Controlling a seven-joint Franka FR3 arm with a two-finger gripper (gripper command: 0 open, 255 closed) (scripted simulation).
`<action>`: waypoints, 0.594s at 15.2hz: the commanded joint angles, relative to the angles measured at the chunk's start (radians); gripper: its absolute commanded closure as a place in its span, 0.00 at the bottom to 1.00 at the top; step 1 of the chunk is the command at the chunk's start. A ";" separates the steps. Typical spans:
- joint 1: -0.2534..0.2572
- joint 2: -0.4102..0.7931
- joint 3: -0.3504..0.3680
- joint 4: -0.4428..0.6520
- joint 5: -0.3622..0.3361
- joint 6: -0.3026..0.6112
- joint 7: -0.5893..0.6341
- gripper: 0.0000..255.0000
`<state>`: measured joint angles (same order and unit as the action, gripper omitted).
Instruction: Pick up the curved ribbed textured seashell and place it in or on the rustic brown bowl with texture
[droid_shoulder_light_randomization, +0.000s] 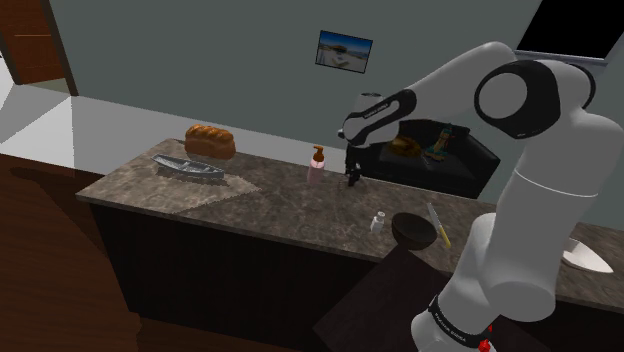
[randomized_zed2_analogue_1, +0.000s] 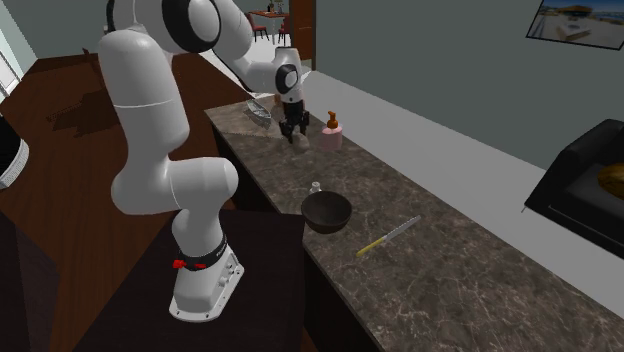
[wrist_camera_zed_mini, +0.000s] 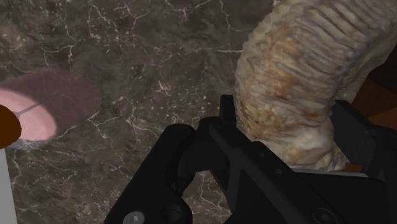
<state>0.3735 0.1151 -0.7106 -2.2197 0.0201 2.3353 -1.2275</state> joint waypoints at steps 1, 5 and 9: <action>-0.004 -0.056 -0.020 -0.043 -0.049 0.001 0.006 1.00; -0.040 -0.185 -0.061 -0.147 -0.170 0.010 0.012 1.00; -0.106 -0.311 -0.086 -0.231 -0.290 0.000 0.010 1.00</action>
<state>0.2854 -0.1642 -0.7906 -2.4258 -0.2381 2.3332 -1.2168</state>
